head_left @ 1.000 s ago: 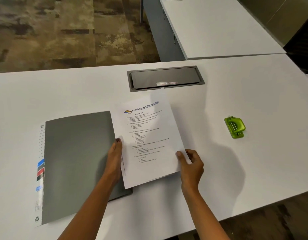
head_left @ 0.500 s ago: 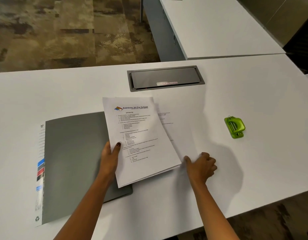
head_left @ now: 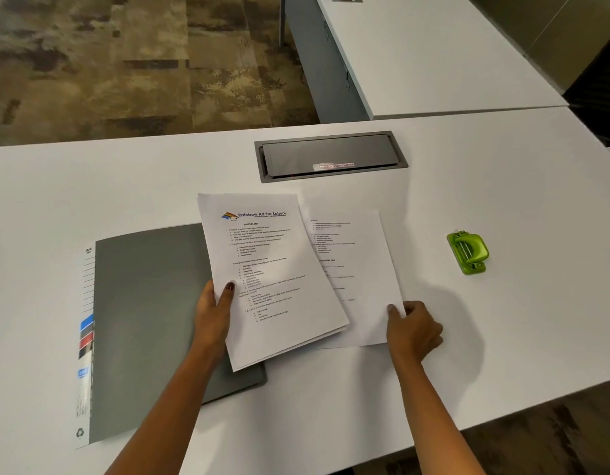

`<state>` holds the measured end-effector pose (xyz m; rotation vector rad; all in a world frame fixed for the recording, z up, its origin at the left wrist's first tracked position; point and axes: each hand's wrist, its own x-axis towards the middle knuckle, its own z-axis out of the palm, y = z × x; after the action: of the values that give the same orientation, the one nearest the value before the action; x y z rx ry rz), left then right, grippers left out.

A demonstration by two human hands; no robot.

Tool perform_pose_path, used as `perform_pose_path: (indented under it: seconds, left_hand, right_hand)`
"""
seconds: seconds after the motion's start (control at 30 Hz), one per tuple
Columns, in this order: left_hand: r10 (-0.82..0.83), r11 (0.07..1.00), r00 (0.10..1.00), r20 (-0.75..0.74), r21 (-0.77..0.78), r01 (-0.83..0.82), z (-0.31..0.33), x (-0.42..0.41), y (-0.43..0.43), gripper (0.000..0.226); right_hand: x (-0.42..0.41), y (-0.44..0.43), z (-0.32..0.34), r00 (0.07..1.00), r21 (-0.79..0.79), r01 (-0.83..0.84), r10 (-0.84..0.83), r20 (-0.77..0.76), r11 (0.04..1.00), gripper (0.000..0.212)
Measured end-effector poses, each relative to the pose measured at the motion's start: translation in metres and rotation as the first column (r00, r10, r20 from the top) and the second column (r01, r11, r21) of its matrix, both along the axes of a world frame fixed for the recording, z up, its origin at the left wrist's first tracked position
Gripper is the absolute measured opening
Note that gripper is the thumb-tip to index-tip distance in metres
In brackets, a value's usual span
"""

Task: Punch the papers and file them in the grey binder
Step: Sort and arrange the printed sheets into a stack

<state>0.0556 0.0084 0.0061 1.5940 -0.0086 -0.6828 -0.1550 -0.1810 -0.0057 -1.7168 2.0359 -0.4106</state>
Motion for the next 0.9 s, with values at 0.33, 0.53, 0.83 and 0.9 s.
perform_pose_path:
  seconds: [0.33,0.53,0.83,0.9]
  left_hand:
    - [0.025,0.999,1.0,0.007,0.022,-0.025,0.006,0.001,0.001,0.033]
    - [0.029,0.999,1.0,0.009,0.023,-0.03,0.011,0.0,0.001,0.034]
    - [-0.037,0.999,0.999,-0.034,-0.002,0.037,0.012,-0.004,0.003,0.034]
    - [-0.034,0.999,0.998,-0.044,-0.023,0.033,0.016,-0.007,0.001,0.034]
  right_hand:
    - [-0.008,0.0,0.066,0.933,-0.562,0.024,0.183,0.309,0.827,0.012]
    - [-0.006,0.002,0.094,0.776,-0.384,0.298,0.013,0.631,0.874,0.016]
    - [0.014,0.018,0.081,0.656,-0.104,0.16,-0.027,0.755,0.982,0.011]
    - [0.022,0.027,0.073,0.662,-0.063,0.104,-0.021,0.749,0.993,0.007]
